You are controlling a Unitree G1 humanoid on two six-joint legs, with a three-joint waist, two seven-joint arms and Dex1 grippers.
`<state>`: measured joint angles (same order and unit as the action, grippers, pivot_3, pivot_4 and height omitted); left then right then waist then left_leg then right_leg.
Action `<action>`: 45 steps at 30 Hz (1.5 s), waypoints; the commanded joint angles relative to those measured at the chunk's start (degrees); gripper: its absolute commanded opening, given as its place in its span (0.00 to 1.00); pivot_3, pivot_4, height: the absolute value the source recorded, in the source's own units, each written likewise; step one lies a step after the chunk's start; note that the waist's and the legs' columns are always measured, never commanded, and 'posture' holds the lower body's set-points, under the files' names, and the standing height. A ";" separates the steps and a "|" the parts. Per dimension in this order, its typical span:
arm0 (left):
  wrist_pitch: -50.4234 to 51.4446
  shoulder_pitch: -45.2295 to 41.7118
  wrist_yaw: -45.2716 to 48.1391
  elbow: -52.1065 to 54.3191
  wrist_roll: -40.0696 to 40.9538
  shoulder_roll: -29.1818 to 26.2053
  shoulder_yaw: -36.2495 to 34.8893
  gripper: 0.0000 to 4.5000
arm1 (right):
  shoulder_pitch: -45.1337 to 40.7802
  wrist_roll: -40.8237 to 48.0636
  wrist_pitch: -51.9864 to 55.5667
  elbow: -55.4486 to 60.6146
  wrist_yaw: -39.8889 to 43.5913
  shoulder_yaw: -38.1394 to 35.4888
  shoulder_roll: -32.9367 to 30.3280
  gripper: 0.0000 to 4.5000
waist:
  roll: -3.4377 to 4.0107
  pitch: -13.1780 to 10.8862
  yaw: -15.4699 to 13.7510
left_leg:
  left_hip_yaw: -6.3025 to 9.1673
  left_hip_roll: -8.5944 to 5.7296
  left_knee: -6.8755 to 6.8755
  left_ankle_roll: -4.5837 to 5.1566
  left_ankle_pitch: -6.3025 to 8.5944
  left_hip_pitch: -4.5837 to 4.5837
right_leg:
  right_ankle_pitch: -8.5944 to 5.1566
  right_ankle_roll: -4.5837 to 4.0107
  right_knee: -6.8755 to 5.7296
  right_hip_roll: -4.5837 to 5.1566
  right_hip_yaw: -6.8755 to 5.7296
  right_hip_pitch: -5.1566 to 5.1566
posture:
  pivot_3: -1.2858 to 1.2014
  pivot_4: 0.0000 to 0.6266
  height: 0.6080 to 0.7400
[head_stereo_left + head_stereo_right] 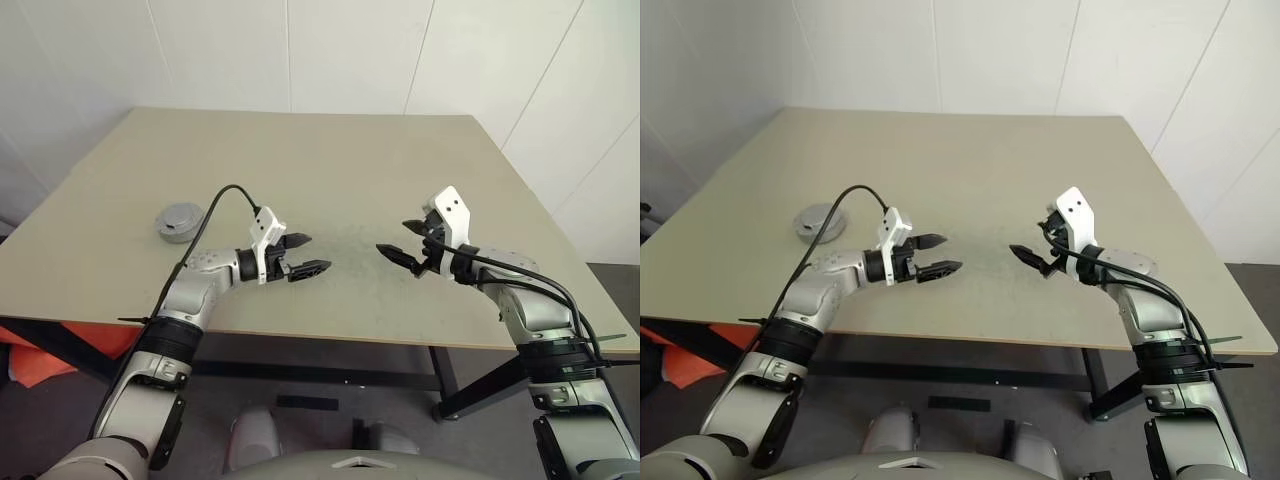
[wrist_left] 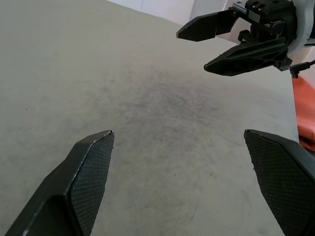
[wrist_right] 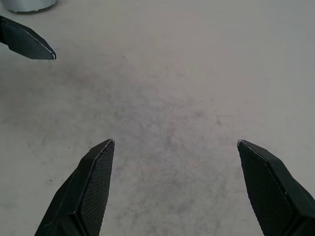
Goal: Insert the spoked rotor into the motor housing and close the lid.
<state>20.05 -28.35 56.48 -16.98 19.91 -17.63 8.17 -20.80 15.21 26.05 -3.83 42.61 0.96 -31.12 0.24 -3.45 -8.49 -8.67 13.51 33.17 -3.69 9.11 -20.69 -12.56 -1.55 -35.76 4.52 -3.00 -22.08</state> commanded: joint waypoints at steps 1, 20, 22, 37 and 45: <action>-0.43 -0.26 -0.56 2.60 0.53 0.08 -1.45 0.99 | -1.54 -1.04 -1.53 -0.47 -0.67 -1.30 -0.98 1.00 | 0.01 0.01 0.02 | 0.00 0.00 -0.01 0.01 0.00 -0.01 | 0.00 0.00 0.01 0.00 0.00 -0.01 | 0.52 0.00 1.00; -0.17 -0.88 -2.02 1.69 -0.33 0.80 -2.33 0.99 | -5.83 -5.49 -4.75 -6.89 -4.38 -1.19 0.37 1.00 | 0.07 0.04 0.21 | -0.02 0.00 -0.06 0.02 0.01 -0.06 | 0.00 -0.01 0.06 -0.01 0.01 -0.07 | 0.52 0.00 1.00; -0.40 -1.11 -2.49 1.37 -0.43 1.08 -2.44 0.99 | -6.26 -5.93 -5.20 -7.29 -4.40 -0.58 0.58 1.00 | 0.07 0.04 0.22 | -0.02 -0.01 -0.06 0.02 0.01 -0.07 | 0.00 -0.01 0.06 -0.01 0.01 -0.08 | 0.52 0.00 1.00; -1.94 -1.93 -1.71 -1.13 -0.97 0.32 -2.84 0.99 | -5.79 -7.13 -6.21 -7.58 -4.97 -0.61 1.06 1.00 | 0.08 0.04 0.35 | -0.02 -0.01 -0.09 0.05 0.03 -0.14 | 0.00 -0.02 0.11 -0.01 0.01 -0.12 | 0.52 0.00 1.00; -2.42 -2.64 -1.96 -2.15 -1.02 0.73 -2.93 0.99 | -6.07 -7.60 -6.29 -7.67 -4.89 -0.34 1.03 1.00 | 0.09 0.04 0.39 | -0.02 -0.01 -0.10 0.06 0.04 -0.15 | 0.00 -0.01 0.11 -0.01 0.01 -0.13 | 0.52 0.00 1.00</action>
<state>18.80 -29.30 54.48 -19.82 18.91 -17.11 6.22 -25.62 7.91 20.96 -12.67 38.15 1.19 -30.00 0.33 -3.42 -8.10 -8.70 13.51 33.08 -3.63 9.14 -20.84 -12.56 -1.56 -35.65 4.51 -3.00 -22.22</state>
